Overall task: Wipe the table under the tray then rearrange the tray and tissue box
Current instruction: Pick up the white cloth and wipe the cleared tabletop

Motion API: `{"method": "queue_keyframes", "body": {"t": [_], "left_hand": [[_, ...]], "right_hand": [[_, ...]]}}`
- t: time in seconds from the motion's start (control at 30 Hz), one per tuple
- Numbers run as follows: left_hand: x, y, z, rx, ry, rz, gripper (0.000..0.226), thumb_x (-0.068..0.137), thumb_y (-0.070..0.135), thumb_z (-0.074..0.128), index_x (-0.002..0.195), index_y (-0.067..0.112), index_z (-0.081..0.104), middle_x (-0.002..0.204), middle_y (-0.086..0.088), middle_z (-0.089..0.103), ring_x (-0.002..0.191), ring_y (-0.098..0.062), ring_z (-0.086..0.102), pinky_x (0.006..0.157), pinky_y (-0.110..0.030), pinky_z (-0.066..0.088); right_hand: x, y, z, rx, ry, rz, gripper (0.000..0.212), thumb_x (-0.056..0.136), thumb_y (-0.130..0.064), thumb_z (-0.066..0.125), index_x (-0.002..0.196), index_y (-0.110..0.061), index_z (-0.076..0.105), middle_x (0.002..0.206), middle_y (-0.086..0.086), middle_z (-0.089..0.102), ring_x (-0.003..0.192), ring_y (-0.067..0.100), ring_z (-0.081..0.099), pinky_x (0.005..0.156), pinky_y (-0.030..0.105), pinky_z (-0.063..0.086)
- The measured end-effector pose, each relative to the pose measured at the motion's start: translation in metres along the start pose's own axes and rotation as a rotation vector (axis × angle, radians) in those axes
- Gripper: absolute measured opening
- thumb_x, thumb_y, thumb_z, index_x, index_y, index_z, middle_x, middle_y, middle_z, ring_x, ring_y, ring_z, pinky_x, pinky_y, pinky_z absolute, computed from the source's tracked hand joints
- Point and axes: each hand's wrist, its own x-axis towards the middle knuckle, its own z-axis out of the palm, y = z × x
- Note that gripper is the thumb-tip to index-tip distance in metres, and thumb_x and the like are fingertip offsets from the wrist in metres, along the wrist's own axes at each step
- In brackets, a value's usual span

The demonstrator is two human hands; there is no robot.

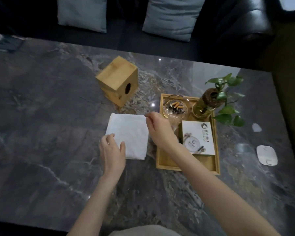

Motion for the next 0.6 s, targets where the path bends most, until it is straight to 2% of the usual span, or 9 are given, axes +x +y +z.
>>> {"method": "queue_keyframes", "body": {"t": [0.07,0.13,0.2,0.23,0.3,0.4,0.5,0.6], "left_hand": [[0.003,-0.017,0.001,0.064,-0.021,-0.088,0.057,0.086,0.019,0.058,0.131,-0.007,0.035,0.137,-0.026,0.035,0.125,-0.041,0.033,0.103,-0.045,0.030],[0.005,-0.028,0.000,0.106,-0.057,-0.173,0.063,0.085,0.025,0.058,0.135,-0.003,0.031,0.141,-0.024,0.030,0.126,-0.041,0.030,0.102,-0.049,0.031],[0.004,-0.032,0.000,0.128,-0.081,-0.202,0.060,0.085,0.028,0.058,0.133,0.001,0.034,0.136,-0.023,0.034,0.121,-0.040,0.033,0.098,-0.049,0.034],[0.003,-0.033,0.000,0.135,-0.093,-0.202,0.058,0.085,0.028,0.058,0.132,0.002,0.036,0.133,-0.022,0.036,0.118,-0.040,0.035,0.096,-0.048,0.035],[0.002,-0.033,0.002,0.109,-0.108,-0.191,0.056,0.086,0.025,0.058,0.131,0.000,0.038,0.129,-0.023,0.039,0.116,-0.039,0.036,0.096,-0.046,0.035],[0.008,-0.029,0.000,-0.035,-0.132,-0.252,0.054,0.085,0.019,0.060,0.129,-0.003,0.039,0.128,-0.025,0.040,0.120,-0.039,0.035,0.099,-0.043,0.033],[0.014,-0.025,-0.003,-0.056,-0.159,-0.308,0.050,0.085,0.020,0.059,0.126,-0.005,0.042,0.128,-0.026,0.044,0.120,-0.039,0.038,0.098,-0.044,0.034],[0.015,-0.021,-0.002,-0.009,-0.207,-0.288,0.043,0.087,0.021,0.054,0.119,-0.006,0.046,0.129,-0.025,0.044,0.120,-0.039,0.036,0.098,-0.044,0.032]], "right_hand": [[0.011,0.004,0.022,-0.079,-0.097,0.009,0.036,0.097,-0.016,0.037,0.132,-0.006,0.043,0.135,0.013,0.049,0.125,0.027,0.043,0.100,0.036,0.038],[0.018,0.012,0.039,-0.206,-0.192,0.034,0.049,0.098,-0.018,0.036,0.143,-0.005,0.023,0.151,0.014,0.027,0.140,0.028,0.021,0.113,0.038,0.023],[0.021,0.022,0.053,-0.387,-0.294,0.051,0.060,0.097,-0.021,0.035,0.146,-0.003,0.005,0.157,0.015,0.006,0.145,0.030,0.001,0.118,0.039,0.005],[0.022,0.026,0.058,-0.446,-0.332,0.069,0.064,0.097,-0.023,0.035,0.146,-0.002,0.000,0.157,0.016,0.001,0.145,0.030,-0.004,0.118,0.039,0.001],[0.021,0.031,0.066,-0.477,-0.370,0.099,0.070,0.095,-0.024,0.039,0.145,0.000,-0.004,0.157,0.019,-0.001,0.144,0.033,-0.003,0.118,0.041,0.003],[0.015,0.026,0.068,-0.441,-0.353,0.091,0.069,0.094,-0.020,0.041,0.145,0.000,-0.001,0.153,0.018,0.013,0.140,0.034,0.011,0.116,0.042,0.011],[0.007,0.014,0.068,-0.309,-0.318,0.096,0.058,0.092,-0.005,0.038,0.144,-0.004,0.013,0.145,0.018,0.027,0.132,0.032,0.025,0.111,0.040,0.022],[0.005,0.008,0.067,-0.140,-0.270,0.142,0.049,0.092,-0.002,0.037,0.140,-0.007,0.027,0.141,0.018,0.035,0.130,0.031,0.032,0.107,0.039,0.030]]}}
